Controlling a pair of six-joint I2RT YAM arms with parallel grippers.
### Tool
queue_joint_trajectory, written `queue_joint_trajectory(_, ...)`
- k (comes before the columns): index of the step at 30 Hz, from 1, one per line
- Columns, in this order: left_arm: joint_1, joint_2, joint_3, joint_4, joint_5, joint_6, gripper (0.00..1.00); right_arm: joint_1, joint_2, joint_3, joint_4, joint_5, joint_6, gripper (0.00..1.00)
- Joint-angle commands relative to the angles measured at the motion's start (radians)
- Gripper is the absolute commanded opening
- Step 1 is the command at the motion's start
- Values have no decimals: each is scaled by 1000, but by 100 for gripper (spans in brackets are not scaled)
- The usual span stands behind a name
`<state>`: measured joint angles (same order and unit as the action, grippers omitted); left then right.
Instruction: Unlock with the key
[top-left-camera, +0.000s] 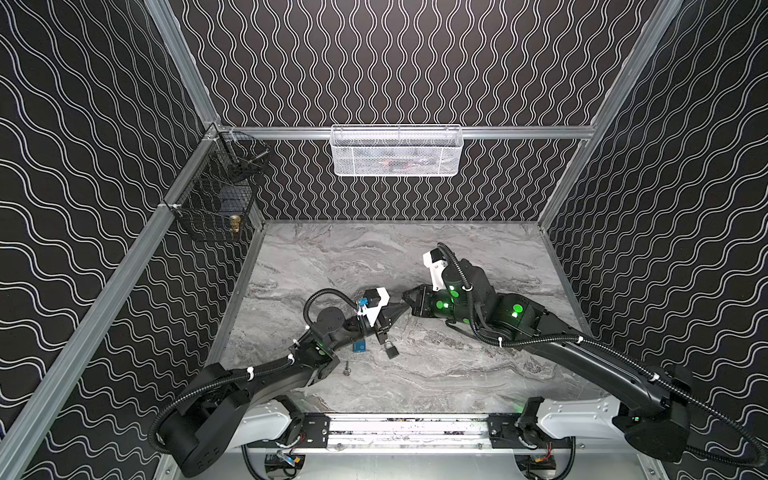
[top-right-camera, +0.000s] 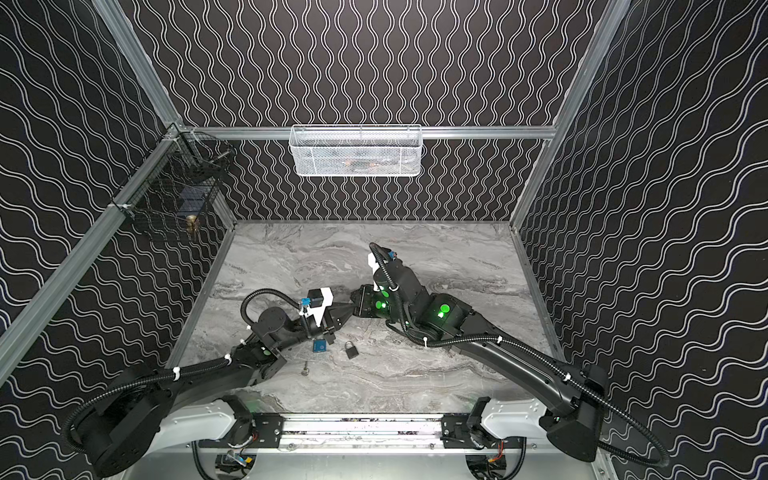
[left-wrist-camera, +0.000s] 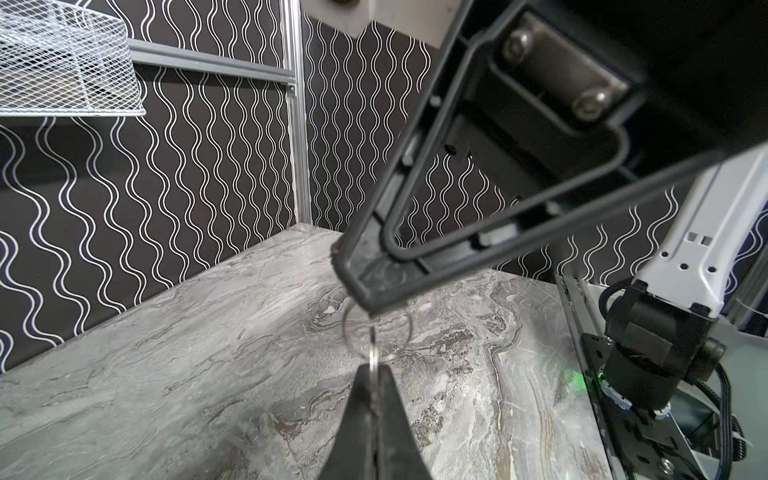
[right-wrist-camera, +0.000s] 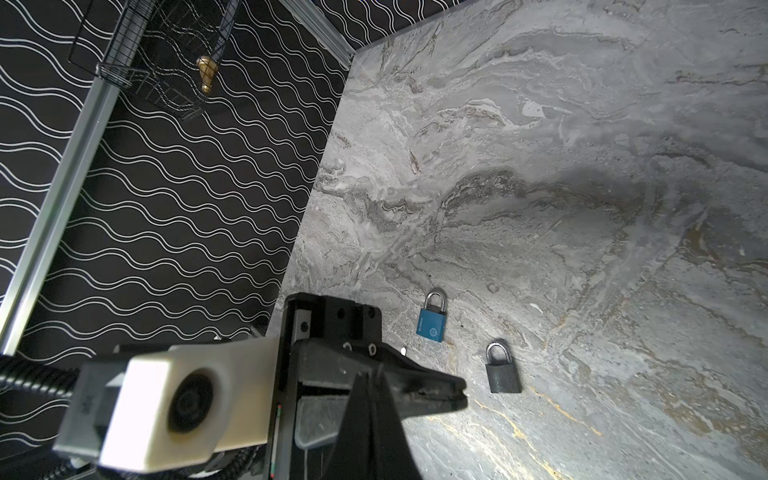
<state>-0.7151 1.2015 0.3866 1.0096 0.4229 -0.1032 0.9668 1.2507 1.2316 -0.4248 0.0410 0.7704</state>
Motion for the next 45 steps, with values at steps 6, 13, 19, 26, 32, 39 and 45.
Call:
queue_joint_trajectory(6,6,-23,28,-73,50,33,0,-45,-4,-10,35,-43,-2,6)
queue_joint_trajectory(13,52,-34,69,-207,97,-11,0,-161,-24,-66,122,-229,-49,19)
queue_joint_trajectory(19,81,-29,122,-337,145,-13,0,-268,-74,-157,296,-437,-158,30)
queue_joint_trajectory(26,92,-4,182,-406,213,-24,0,-300,-109,-232,441,-551,-305,46)
queue_joint_trajectory(32,92,-1,214,-433,241,-26,0,-321,-101,-333,559,-591,-339,53)
queue_joint_trajectory(39,92,-2,247,-498,241,-3,0,-328,-66,-360,642,-690,-386,54)
queue_joint_trajectory(45,92,-3,257,-505,248,2,0,-330,-31,-346,654,-717,-418,44)
